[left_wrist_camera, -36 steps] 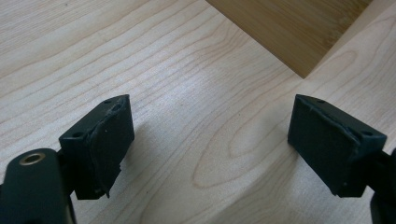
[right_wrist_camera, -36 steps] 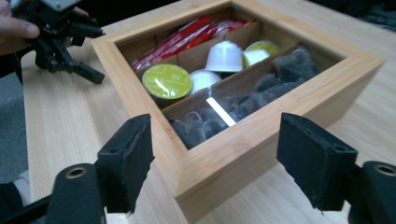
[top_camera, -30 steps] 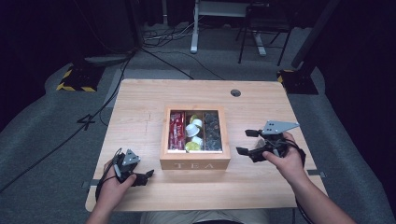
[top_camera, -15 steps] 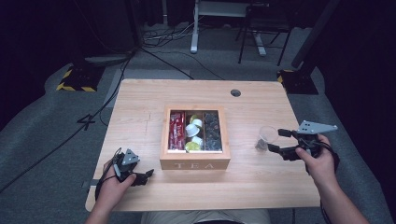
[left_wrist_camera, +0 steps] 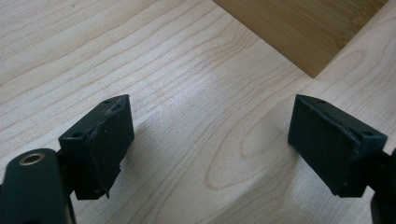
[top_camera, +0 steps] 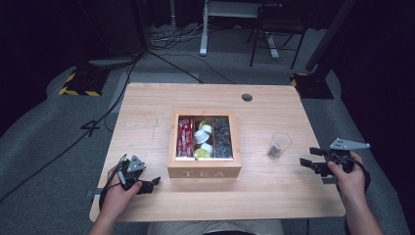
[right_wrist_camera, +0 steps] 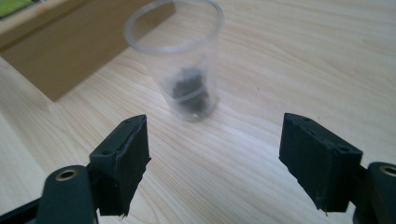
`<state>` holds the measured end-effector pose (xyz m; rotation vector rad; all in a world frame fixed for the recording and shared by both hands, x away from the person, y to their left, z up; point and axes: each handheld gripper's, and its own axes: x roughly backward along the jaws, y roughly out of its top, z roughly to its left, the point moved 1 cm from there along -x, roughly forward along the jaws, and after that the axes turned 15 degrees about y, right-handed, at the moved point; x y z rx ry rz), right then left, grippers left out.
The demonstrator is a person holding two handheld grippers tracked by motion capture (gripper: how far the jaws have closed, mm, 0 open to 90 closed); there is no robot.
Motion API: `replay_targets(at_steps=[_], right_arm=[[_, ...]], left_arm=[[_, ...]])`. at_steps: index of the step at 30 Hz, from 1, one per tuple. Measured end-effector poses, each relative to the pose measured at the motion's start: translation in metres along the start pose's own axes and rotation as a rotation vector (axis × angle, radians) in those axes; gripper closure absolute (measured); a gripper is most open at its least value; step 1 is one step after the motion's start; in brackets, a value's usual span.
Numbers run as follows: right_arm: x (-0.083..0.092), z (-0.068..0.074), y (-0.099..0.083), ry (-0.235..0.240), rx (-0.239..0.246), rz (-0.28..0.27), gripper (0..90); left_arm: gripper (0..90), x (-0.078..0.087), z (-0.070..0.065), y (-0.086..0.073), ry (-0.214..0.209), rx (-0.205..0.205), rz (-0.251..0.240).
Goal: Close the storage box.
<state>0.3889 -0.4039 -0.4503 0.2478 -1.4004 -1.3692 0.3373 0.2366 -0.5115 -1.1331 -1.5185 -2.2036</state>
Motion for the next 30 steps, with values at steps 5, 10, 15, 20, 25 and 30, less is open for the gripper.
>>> replay_targets(at_steps=[5,10,15,20,25,30], right_arm=[[-0.006,-0.013,-0.022,-0.009,-0.051,0.012,22.8],[-0.012,-0.019,-0.033,-0.036,-0.056,0.054,22.8],[-0.019,-0.021,-0.04,-0.063,-0.044,0.093,21.8],[-0.027,-0.021,-0.045,-0.073,-0.029,0.106,19.2],[-0.034,-0.017,-0.047,-0.135,0.035,0.125,13.3],[-0.035,-0.016,-0.047,-0.141,0.028,0.123,13.0]], left_arm=[[14.9,0.0,0.0,0.0,0.001,0.001,0.0],[14.9,0.0,0.0,0.0,0.002,0.001,0.0],[14.9,0.0,0.0,0.0,0.003,0.003,0.001],[14.7,0.0,0.0,0.0,0.005,-0.001,0.0],[14.6,0.0,0.0,0.0,0.004,0.002,0.001],[14.6,0.0,0.0,0.0,0.004,0.001,0.001]])
